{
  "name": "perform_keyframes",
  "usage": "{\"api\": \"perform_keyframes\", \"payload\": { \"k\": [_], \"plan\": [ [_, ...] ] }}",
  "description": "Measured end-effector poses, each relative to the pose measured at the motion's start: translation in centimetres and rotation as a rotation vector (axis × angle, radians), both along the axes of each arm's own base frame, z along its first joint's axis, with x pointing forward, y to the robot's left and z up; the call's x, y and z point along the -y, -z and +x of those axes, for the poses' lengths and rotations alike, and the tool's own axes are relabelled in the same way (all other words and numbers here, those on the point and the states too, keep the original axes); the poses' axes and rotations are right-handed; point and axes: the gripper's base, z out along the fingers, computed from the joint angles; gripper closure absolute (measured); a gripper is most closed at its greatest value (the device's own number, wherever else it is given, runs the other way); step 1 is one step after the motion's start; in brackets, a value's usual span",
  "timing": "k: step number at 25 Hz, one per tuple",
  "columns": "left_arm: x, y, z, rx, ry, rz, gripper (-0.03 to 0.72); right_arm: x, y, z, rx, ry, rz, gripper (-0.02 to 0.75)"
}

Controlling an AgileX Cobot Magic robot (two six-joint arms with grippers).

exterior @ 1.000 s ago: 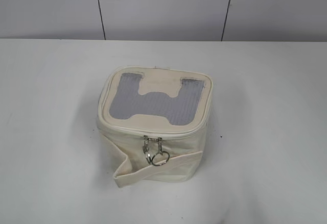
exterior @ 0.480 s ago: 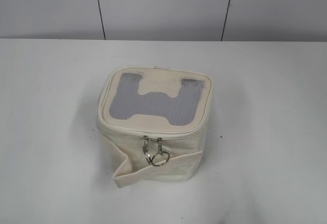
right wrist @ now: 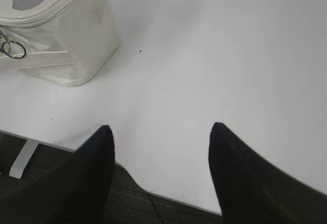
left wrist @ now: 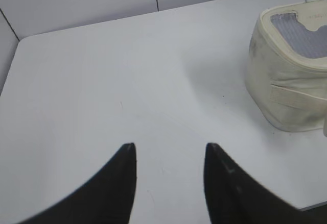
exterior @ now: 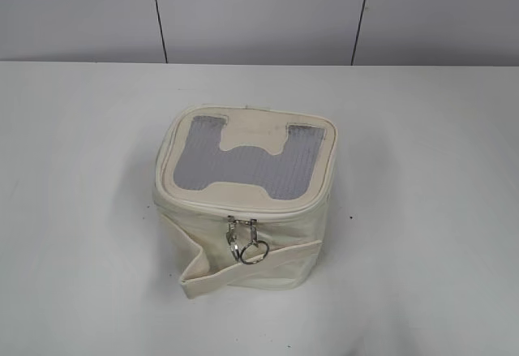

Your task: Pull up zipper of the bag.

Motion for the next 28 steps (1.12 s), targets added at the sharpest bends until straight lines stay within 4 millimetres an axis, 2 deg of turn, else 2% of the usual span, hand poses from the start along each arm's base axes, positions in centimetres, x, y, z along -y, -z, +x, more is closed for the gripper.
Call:
{"api": "perform_keyframes", "payload": {
  "k": [3, 11, 15, 28],
  "plan": [
    [0.02, 0.0, 0.0, 0.0, -0.014, 0.0, 0.349, -0.01, 0.0, 0.02, 0.0, 0.026, 0.001, 0.277],
    [0.22, 0.04, 0.03, -0.001, -0.191, 0.0, 0.357, 0.01, -0.01, 0.06, 0.013, 0.255, 0.004, 0.277],
    [0.24, 0.04, 0.03, -0.001, -0.209, 0.0, 0.359, 0.01, -0.01, -0.53, 0.054, 0.268, 0.011, 0.277],
    [0.23, 0.04, 0.03, -0.001, -0.206, 0.001, 0.391, 0.01, -0.04, -0.53, 0.059, 0.27, 0.012, 0.277]
  ]
}}
